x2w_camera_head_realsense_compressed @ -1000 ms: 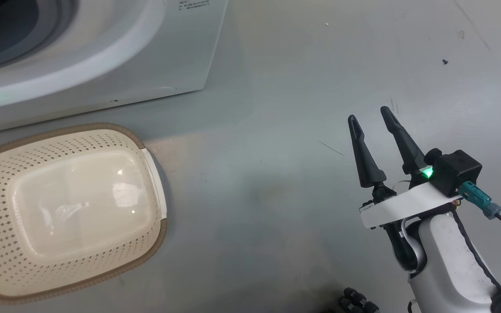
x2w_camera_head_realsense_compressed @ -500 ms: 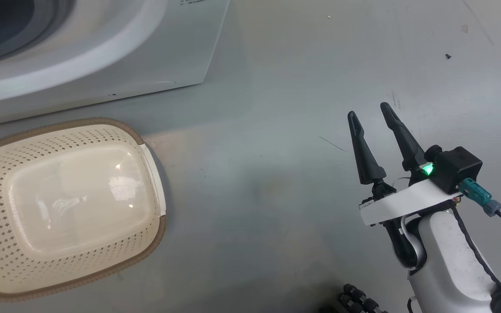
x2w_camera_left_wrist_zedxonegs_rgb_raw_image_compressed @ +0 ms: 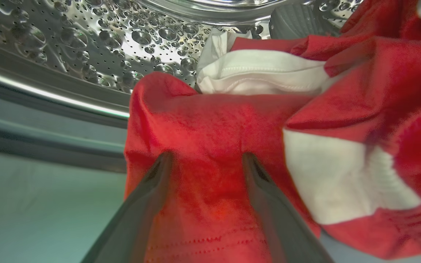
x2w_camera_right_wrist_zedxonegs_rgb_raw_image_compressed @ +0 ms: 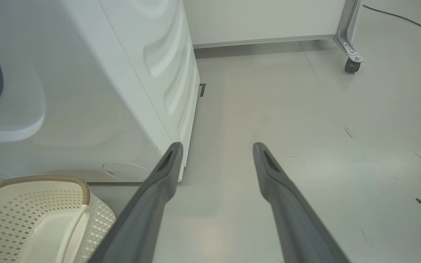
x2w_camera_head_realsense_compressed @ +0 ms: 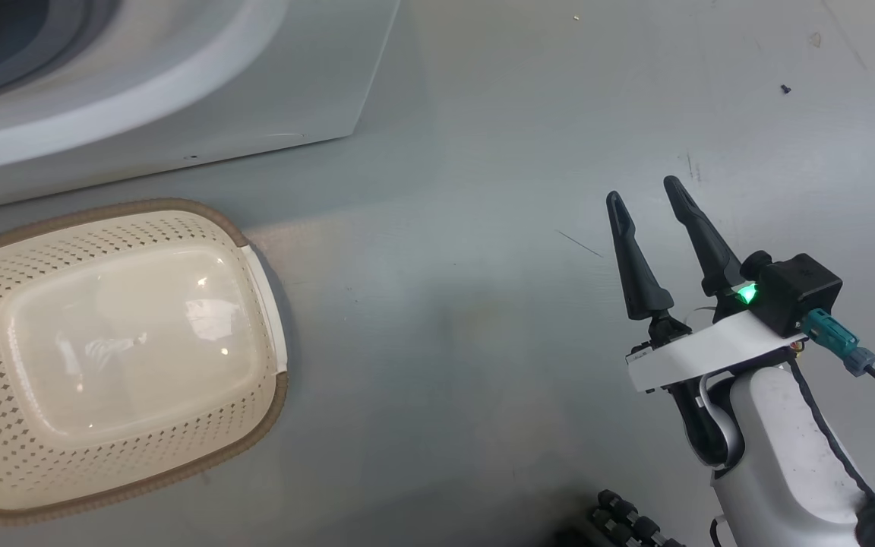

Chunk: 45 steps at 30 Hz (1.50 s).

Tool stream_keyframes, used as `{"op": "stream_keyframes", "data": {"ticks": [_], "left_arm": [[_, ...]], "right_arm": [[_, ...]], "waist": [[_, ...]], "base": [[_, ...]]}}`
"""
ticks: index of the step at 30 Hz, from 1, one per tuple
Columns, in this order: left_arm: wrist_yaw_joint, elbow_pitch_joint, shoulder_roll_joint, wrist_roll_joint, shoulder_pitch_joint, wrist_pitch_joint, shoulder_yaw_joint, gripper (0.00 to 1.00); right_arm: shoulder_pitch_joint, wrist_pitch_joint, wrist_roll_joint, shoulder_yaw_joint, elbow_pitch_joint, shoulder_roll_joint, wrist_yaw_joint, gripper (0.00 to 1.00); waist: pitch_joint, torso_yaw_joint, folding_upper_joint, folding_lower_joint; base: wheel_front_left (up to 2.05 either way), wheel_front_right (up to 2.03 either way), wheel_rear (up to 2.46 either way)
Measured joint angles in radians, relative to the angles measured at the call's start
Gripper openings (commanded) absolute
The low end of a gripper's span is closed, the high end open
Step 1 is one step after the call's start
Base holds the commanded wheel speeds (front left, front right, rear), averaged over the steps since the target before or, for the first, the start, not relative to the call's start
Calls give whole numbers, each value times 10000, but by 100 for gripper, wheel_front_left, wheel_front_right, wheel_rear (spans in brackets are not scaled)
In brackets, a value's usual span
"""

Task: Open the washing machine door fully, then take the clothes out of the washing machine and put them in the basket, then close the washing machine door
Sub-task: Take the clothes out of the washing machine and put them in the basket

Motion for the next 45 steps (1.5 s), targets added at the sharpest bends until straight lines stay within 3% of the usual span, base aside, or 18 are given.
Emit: {"op": "stream_keyframes", "data": {"ticks": [6,7,8,9,10,24,35,45], "left_arm": [[0,324,4,71,-205,-2,-2,100],[0,393,6,71,-244,-4,-4,79],[0,443,4,71,-276,-4,-10,41],[0,487,-12,71,-311,-4,-27,11],[0,535,-44,71,-335,-4,-44,0],[2,1381,-282,67,-582,-786,-69,0],[8,1733,-587,-52,-654,-2151,-63,0],[-337,1942,-1112,-385,-53,-3365,-38,0]], "right_arm": [[-25,0,0,0,0,4,2,100],[-35,0,0,0,0,4,2,100],[-52,0,0,0,0,6,2,100],[-71,0,0,0,0,6,2,100],[-101,0,0,2,4,6,2,100],[-168,0,-6,-35,119,13,2,100],[-170,0,-98,-138,297,8,2,100],[-132,0,-176,-211,518,-10,2,100]], "waist": [[63,-4,0,-1],[68,-3,0,0],[74,-2,0,-1],[78,-1,0,-1],[81,1,0,-1],[-127,112,0,-1],[-771,348,0,0],[-1506,569,0,0]], "base": [[0,0,0],[0,0,0],[0,0,0],[0,0,0],[0,0,0],[0,0,0],[0,0,0],[0,0,0]]}}
